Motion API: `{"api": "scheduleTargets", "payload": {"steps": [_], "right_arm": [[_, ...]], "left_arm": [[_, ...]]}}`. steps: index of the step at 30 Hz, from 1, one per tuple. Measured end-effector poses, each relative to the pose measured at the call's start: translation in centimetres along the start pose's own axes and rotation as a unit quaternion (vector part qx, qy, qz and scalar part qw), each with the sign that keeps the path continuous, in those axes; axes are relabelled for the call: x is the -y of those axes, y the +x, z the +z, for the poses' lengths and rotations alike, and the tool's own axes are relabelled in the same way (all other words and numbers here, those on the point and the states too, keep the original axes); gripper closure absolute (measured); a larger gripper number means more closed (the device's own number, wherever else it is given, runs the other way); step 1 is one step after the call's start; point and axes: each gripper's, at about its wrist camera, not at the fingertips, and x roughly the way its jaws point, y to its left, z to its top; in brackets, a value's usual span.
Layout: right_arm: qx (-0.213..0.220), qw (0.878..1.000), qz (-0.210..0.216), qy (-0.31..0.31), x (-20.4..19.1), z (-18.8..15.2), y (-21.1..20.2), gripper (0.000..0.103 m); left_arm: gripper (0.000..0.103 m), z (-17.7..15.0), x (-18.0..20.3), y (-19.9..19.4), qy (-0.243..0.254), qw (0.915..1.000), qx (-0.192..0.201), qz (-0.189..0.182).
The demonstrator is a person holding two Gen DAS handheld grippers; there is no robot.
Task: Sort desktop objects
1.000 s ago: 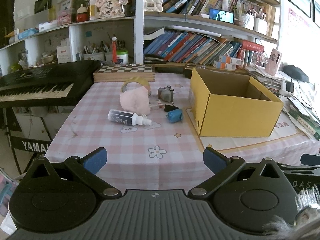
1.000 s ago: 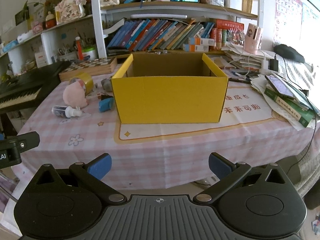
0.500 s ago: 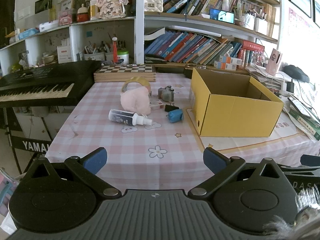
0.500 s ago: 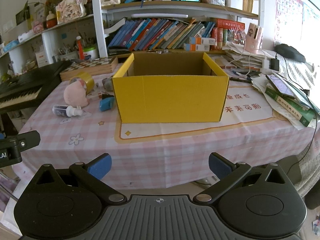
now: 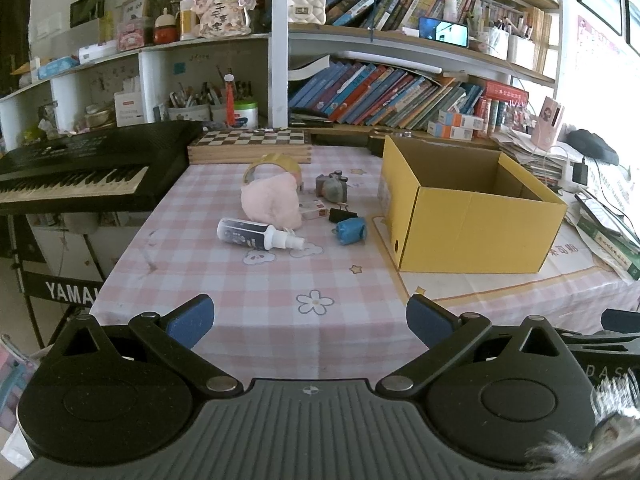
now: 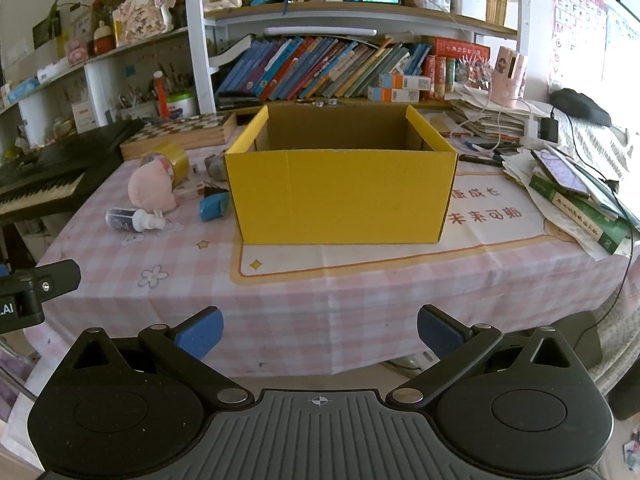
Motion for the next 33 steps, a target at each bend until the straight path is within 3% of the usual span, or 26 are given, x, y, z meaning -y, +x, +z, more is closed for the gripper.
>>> {"api": "scheduleTargets", "payload": {"steps": [33], "right_arm": [[-0.002, 1.0, 0.001, -0.016, -1.3, 0.1, 0.0, 0.0]], "left_arm": [[0.0, -0.4, -0.9, 0.2, -0.005, 1.0, 0.0, 0.0]]}}
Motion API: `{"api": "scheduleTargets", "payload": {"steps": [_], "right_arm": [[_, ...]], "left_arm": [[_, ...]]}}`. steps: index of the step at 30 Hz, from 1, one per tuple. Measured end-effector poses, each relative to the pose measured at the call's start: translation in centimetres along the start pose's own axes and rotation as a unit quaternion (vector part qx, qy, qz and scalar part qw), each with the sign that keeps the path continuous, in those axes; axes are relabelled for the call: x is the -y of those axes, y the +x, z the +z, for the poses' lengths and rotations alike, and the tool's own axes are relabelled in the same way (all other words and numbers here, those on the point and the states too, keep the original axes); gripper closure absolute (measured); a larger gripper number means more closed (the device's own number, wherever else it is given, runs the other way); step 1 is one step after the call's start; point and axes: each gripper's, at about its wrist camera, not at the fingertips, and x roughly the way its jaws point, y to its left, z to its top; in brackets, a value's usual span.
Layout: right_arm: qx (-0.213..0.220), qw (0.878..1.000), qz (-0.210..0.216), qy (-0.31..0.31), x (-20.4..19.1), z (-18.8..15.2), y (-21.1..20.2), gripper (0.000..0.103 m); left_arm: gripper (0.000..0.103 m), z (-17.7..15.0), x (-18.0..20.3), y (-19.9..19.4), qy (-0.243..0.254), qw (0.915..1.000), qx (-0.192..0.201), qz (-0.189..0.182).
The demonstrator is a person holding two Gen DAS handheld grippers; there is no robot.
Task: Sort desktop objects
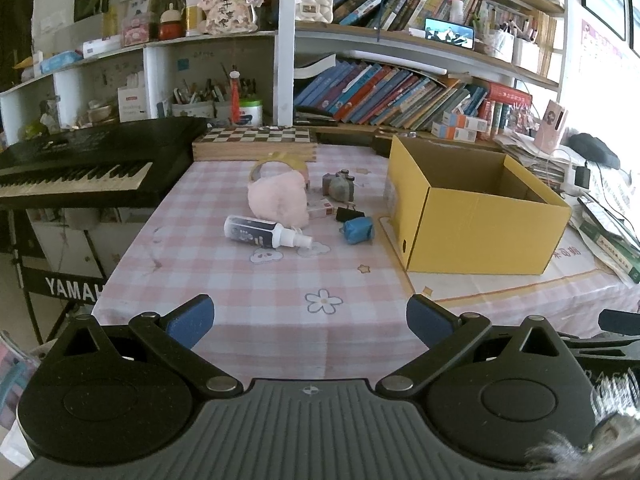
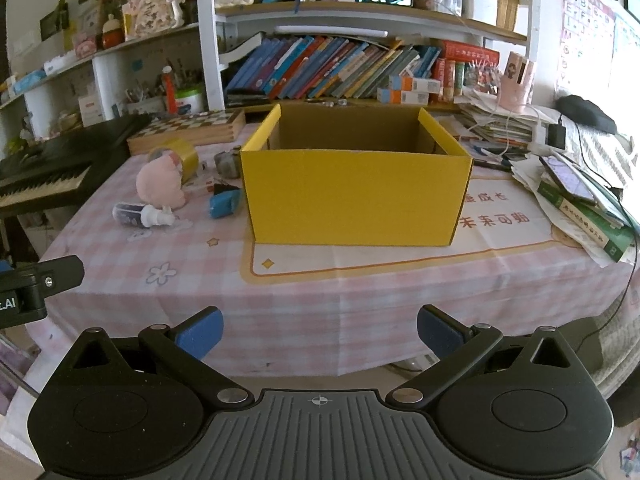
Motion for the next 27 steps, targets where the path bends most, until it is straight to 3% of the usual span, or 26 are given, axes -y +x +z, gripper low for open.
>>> {"api": "scheduleTargets", "payload": {"steps": [21, 27], "right_arm": [[0.006, 0.999, 0.021, -0.028, -2.7, 0.5, 0.2, 0.001], [0.002, 0.999, 0.035, -0.037, -3.2, 0.5, 0.4, 0.017]], "left_arm": [[0.0, -0.3, -1.8, -0.2, -0.018, 0.9998, -0.003, 0.005], [0.0, -0.3, -2.2, -0.2, -0.022, 0.9997, -0.008, 0.002]]}}
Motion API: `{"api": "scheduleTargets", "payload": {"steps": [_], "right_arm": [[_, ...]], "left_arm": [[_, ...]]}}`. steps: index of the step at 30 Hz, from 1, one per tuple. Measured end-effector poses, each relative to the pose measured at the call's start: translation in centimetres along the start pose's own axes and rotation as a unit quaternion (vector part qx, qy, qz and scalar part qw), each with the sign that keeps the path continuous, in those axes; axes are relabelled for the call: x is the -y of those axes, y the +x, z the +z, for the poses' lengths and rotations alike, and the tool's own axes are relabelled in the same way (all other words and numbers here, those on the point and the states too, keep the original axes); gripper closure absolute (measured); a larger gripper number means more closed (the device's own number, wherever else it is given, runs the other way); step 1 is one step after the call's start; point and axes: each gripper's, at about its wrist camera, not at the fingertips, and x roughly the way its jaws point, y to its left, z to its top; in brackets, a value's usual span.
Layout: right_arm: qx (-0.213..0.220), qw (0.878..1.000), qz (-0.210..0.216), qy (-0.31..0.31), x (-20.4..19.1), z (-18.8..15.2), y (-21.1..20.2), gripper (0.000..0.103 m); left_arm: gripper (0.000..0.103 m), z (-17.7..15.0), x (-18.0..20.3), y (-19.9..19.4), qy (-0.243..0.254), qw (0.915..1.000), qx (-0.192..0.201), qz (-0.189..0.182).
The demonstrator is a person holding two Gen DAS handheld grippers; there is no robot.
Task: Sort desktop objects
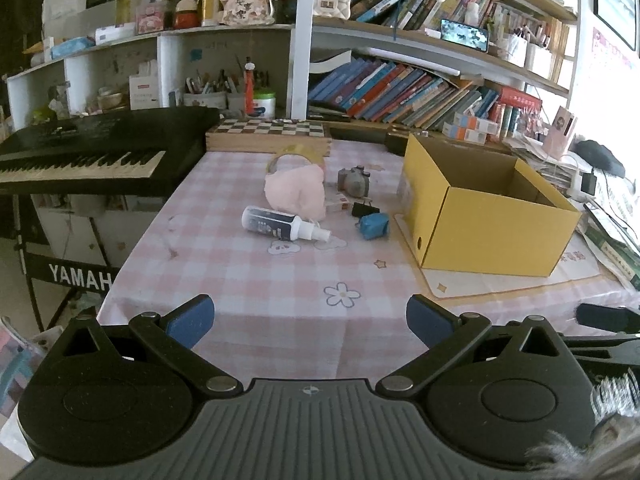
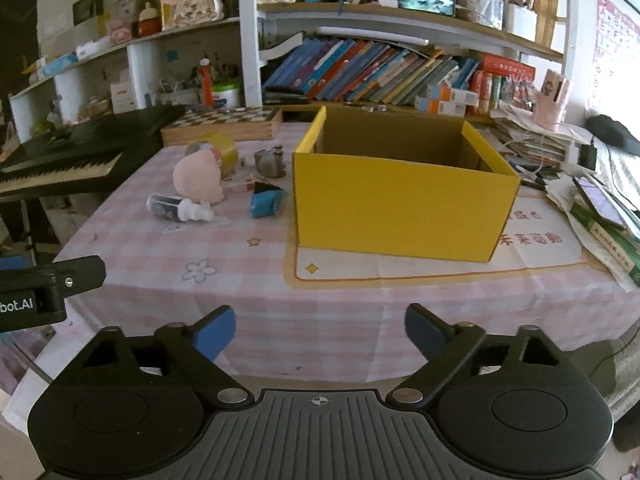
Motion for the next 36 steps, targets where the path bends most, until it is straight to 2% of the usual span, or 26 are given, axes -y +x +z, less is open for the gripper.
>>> {"api": "scheduleTargets", "payload": {"steps": [4, 15, 20, 30, 36], "right_arm": [[0.002, 1.0, 0.01, -0.006, -0.5, 0.1, 0.1, 0.024], [0.017, 0.999, 0.038, -0.015, -2.3, 1.2, 1.0, 0.025], [0.024, 0.998, 0.049, -0.01, -2.8, 1.9, 1.4, 0.036], [0.015, 0.997, 0.072, -0.023, -3.8, 2.4, 2.8, 0.037], [0.007, 0.997, 0.071, -0.029, -4.2, 3.2, 4.0, 0.037]], "left_arm": [[0.0, 0.0, -0.2, -0.2, 0.001, 1.0, 0.007, 0.0], [0.0, 0.9, -1.3, -0.1, 0.005, 0.9998, 0.02, 0.003], [0.0, 1.5, -1.4, 0.3, 0.019, 0.9996, 0.022, 0.001], [0.0, 2.3, -2.1, 2.4, 0.018, 0.9998, 0.01, 0.002], [0.0, 3.0, -2.7, 3.9, 0.011, 0.9999, 0.007, 0.0]]}}
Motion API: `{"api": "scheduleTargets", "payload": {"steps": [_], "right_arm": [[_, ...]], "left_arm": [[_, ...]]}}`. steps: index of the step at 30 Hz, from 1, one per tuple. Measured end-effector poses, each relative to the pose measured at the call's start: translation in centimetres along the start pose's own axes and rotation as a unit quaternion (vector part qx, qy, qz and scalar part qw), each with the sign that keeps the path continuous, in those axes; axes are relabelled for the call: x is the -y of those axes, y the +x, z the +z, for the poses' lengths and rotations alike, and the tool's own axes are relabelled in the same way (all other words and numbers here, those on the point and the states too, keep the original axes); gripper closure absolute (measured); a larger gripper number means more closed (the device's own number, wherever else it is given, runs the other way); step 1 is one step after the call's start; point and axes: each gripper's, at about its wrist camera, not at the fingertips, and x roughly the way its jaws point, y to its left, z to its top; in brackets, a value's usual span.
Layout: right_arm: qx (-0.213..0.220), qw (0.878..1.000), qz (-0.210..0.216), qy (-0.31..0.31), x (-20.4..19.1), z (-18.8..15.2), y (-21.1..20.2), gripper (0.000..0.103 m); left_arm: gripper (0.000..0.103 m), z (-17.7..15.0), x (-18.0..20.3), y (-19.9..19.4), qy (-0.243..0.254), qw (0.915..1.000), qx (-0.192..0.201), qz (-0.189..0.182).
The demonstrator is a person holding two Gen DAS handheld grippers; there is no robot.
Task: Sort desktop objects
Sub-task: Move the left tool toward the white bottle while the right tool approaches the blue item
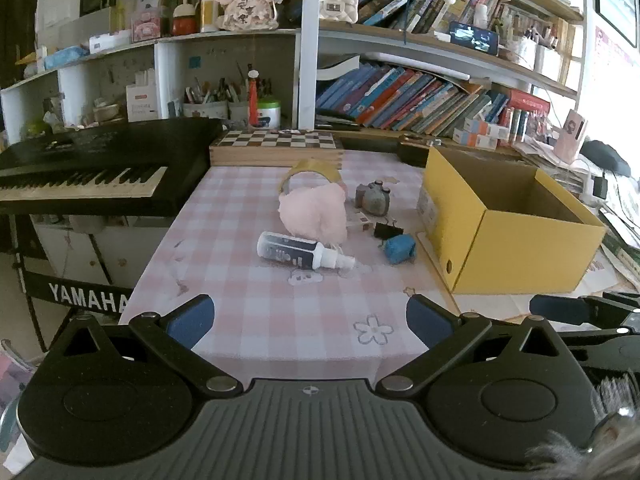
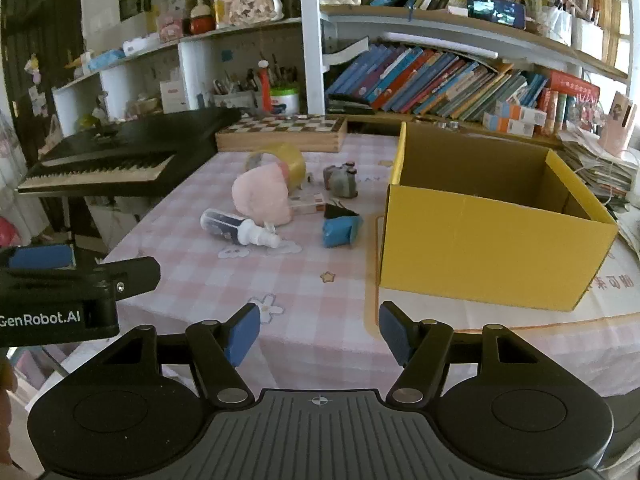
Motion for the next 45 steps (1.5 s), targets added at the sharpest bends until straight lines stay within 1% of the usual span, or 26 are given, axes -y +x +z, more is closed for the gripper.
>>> {"api": "scheduleTargets", "payload": {"steps": [6, 8, 10, 15, 22, 29, 32, 36, 39, 42, 45], "right_arm": [[-0.01, 1.0, 0.007, -0.008, -0.2, 1.2, 2.1, 0.037], [-0.015, 1.0, 0.013, -0.011, -0.4, 1.7, 2.9, 0.04], [-0.018, 1.0, 0.017, -0.013, -0.5, 2.3, 3.8, 0.041], [-0.024, 0.999, 0.025, -0.019, -0.8, 4.1, 5.9, 0.041], [-0.041, 0.998, 0.033, -0.022, -1.3, 6.3, 9.8, 0.041], [-0.066, 0.997, 0.02, -0.018, -1.4, 8.0, 13.8, 0.043], [-0.079, 0.997, 0.01, -0.019, -1.4, 8.4, 15.2, 0.044], [-0.093, 0.995, -0.026, -0.026, -0.9, 8.6, 16.6, 0.045], [-0.105, 0.993, -0.045, -0.011, 0.2, 8.6, 17.4, 0.045], [-0.117, 0.992, -0.037, 0.011, 1.2, 8.5, 18.0, 0.044], [-0.12, 0.992, -0.03, 0.012, 1.2, 8.3, 18.5, 0.042]], "left_arm": [[0.0, 1.0, -0.5, 1.9, -0.003, 1.0, -0.002, 0.002], [0.0, 1.5, -0.9, 2.6, -0.006, 1.0, -0.005, 0.005], [0.0, 2.0, -1.3, 3.3, -0.007, 0.9999, -0.008, 0.009], [0.0, 3.5, -1.9, 5.4, -0.009, 0.9998, -0.013, 0.013], [0.0, 5.5, -3.1, 8.7, -0.009, 0.9994, -0.024, 0.024], [0.001, 6.6, -4.3, 12.0, -0.008, 0.9986, -0.045, 0.025], [0.001, 6.7, -4.7, 13.9, -0.005, 0.9976, -0.066, 0.021], [0.002, 6.6, -4.8, 16.4, -0.005, 0.996, -0.089, 0.009], [0.002, 6.6, -4.4, 17.9, -0.003, 0.995, -0.1, -0.003], [0.003, 6.5, -4.1, 19.4, -0.013, 0.9928, -0.118, -0.014], [0.011, 6.7, -4.2, 21.1, -0.034, 0.99, -0.136, -0.016]]}}
